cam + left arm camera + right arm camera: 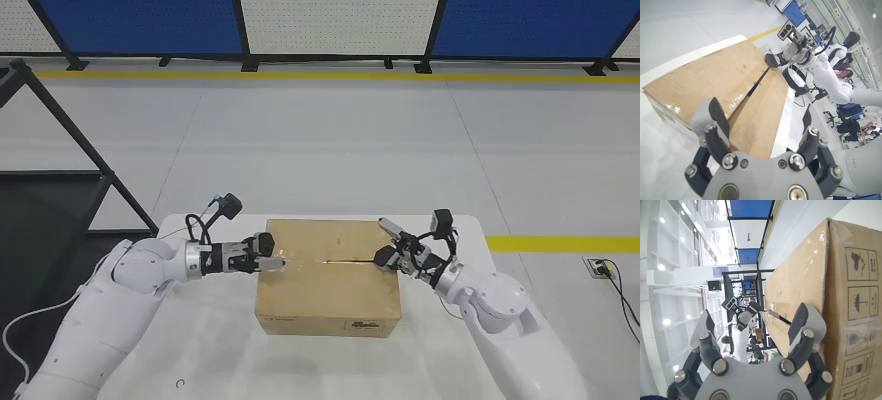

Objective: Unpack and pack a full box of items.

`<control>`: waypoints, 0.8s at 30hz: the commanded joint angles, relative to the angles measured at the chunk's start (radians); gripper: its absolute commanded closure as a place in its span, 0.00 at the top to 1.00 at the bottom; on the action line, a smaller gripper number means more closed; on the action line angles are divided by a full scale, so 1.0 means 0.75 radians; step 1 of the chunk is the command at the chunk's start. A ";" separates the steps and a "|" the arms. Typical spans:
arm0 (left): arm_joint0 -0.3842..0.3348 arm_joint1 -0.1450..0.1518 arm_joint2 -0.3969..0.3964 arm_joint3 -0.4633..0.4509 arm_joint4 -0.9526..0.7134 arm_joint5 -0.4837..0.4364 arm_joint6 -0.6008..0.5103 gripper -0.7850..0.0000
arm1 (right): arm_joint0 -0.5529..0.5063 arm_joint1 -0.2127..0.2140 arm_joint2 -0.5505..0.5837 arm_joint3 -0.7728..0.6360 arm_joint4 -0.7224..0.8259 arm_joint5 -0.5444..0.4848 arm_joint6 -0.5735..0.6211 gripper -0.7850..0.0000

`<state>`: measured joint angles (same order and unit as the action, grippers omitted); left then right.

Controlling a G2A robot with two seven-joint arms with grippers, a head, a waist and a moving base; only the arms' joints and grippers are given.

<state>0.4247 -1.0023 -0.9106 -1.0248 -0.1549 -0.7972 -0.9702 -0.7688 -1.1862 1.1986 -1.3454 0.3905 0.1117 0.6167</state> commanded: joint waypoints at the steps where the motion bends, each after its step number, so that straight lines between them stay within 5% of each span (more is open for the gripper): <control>1: 0.001 0.000 -0.006 0.001 -0.003 0.000 0.009 1.00 | 0.005 0.000 -0.005 0.012 -0.007 0.007 0.013 1.00; 24: 0.087 0.022 -0.146 -0.052 -0.110 0.001 0.237 1.00 | -0.017 -0.003 0.015 -0.005 -0.002 -0.027 0.035 1.00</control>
<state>0.4901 -0.9859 -1.0197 -1.0639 -0.2376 -0.7966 -0.7929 -0.7818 -1.1885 1.2095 -1.3488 0.3890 0.0910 0.6440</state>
